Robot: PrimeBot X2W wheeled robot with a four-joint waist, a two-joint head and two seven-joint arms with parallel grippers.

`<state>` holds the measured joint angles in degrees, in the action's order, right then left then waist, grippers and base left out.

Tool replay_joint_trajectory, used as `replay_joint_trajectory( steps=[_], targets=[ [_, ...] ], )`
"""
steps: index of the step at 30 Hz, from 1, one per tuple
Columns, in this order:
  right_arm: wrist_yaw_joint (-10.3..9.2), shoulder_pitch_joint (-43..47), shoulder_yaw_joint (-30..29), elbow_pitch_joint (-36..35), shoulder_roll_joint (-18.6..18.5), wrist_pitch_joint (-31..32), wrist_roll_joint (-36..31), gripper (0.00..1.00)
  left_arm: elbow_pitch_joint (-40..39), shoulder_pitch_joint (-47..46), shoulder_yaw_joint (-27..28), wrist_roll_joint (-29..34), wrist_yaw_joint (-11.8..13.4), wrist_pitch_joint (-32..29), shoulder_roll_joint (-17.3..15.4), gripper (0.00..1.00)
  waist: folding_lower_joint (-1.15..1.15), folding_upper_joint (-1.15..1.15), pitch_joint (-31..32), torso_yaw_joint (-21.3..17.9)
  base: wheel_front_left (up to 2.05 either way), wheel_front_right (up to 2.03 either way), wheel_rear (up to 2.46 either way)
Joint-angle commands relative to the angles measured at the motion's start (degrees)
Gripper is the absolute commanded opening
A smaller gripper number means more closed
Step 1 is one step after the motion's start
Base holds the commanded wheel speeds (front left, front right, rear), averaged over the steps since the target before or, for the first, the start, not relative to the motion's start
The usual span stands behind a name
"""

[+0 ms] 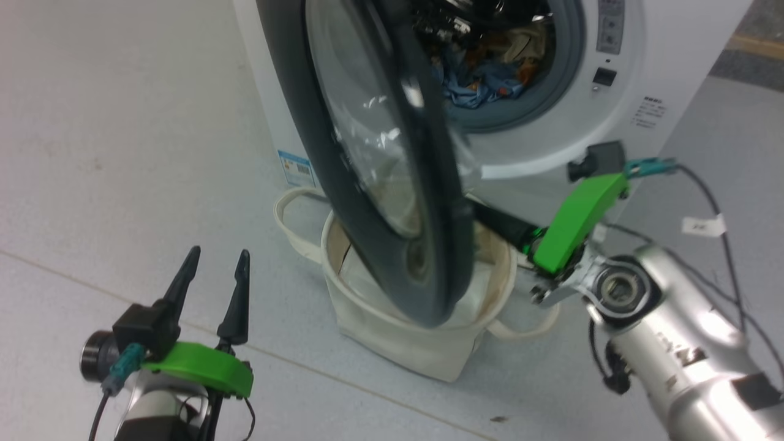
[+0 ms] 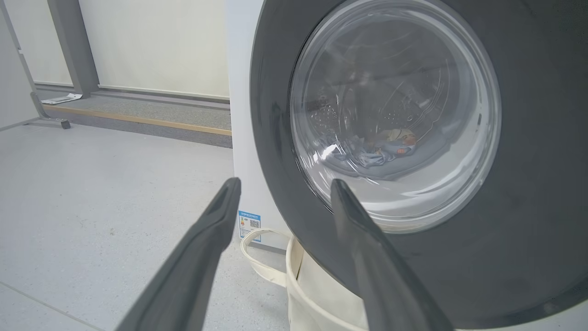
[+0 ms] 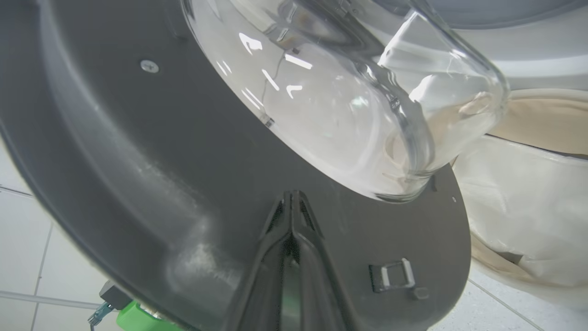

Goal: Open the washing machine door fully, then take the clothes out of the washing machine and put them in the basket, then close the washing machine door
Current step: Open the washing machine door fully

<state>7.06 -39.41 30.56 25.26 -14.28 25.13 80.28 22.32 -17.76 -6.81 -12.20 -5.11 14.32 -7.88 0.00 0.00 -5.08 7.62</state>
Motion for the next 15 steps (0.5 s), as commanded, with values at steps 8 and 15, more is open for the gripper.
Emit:
replay_joint_trajectory(
  steps=[8,15],
  targets=[
    [0.43,2.29,5.0,-3.74,5.52,-5.46,-0.39,0.0,-1.87,0.97,3.19,0.29,0.01,0.68,-2.34,1.0,0.0,0.0,3.68,-0.67,0.0,0.0,0.0],
    [0.43,2.38,10.23,-2.75,9.44,-12.0,-1.69,0.0,-2.39,1.9,4.02,0.01,0.24,0.68,-2.92,1.0,0.0,0.0,4.36,-0.62,0.0,0.0,0.0]
  ],
)
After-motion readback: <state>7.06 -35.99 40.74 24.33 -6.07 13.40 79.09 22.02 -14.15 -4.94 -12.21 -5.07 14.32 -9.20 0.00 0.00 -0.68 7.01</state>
